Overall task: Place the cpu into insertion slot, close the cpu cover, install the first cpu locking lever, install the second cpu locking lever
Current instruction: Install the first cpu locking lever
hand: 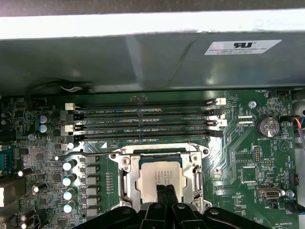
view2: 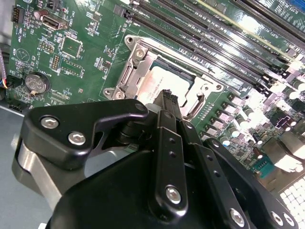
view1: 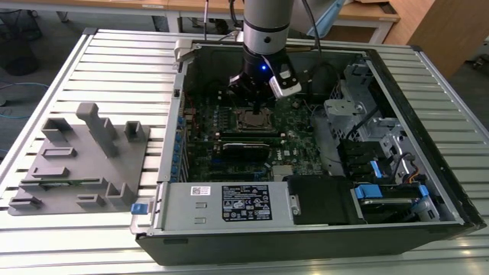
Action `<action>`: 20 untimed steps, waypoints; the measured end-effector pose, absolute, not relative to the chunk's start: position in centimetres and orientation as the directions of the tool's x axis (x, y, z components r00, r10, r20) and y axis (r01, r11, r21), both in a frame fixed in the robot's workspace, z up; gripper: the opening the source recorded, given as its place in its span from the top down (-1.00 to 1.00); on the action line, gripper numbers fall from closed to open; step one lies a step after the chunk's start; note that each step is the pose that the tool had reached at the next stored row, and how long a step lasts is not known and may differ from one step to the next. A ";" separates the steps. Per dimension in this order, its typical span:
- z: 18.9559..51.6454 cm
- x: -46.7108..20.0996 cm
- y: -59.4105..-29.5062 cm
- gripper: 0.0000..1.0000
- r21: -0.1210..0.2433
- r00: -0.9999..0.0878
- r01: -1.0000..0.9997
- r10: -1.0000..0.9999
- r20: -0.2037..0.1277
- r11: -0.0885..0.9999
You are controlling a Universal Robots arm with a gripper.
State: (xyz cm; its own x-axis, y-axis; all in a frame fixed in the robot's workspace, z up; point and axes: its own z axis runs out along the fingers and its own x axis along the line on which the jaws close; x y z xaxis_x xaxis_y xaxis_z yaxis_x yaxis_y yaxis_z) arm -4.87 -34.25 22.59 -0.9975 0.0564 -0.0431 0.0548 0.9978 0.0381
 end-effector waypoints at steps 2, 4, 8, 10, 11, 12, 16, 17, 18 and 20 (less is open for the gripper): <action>22.6 -4.9 -34.3 0.80 0.038 -0.997 0.055 0.056 -0.043 0.998; 22.6 -4.9 -34.3 0.80 0.038 -0.997 0.055 0.056 -0.043 0.998; 22.7 -4.9 -34.3 0.80 0.038 -0.997 0.055 0.056 -0.043 0.998; 22.9 -4.9 -34.3 0.80 0.038 -0.997 0.055 0.056 -0.043 0.998; 23.1 -4.9 -34.3 0.80 0.038 -0.997 0.055 0.056 -0.043 0.998; 23.3 -4.9 -34.3 0.80 0.038 -0.997 0.055 0.056 -0.043 0.998; 24.1 -4.9 -34.3 0.80 0.038 -0.997 0.055 0.056 -0.043 0.998; 24.1 -4.9 -34.3 0.80 0.038 -0.997 0.055 0.056 -0.043 0.998; 24.1 -4.9 -34.3 0.80 0.038 -0.997 0.055 0.056 -0.043 0.998; 24.1 -4.9 -34.3 0.80 0.038 -0.997 0.055 0.056 -0.043 0.998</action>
State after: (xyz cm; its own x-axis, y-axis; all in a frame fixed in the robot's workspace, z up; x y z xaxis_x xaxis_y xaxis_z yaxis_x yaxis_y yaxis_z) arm -4.87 -34.26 24.11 -0.9975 0.0564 -0.0432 0.0548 0.9978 0.0383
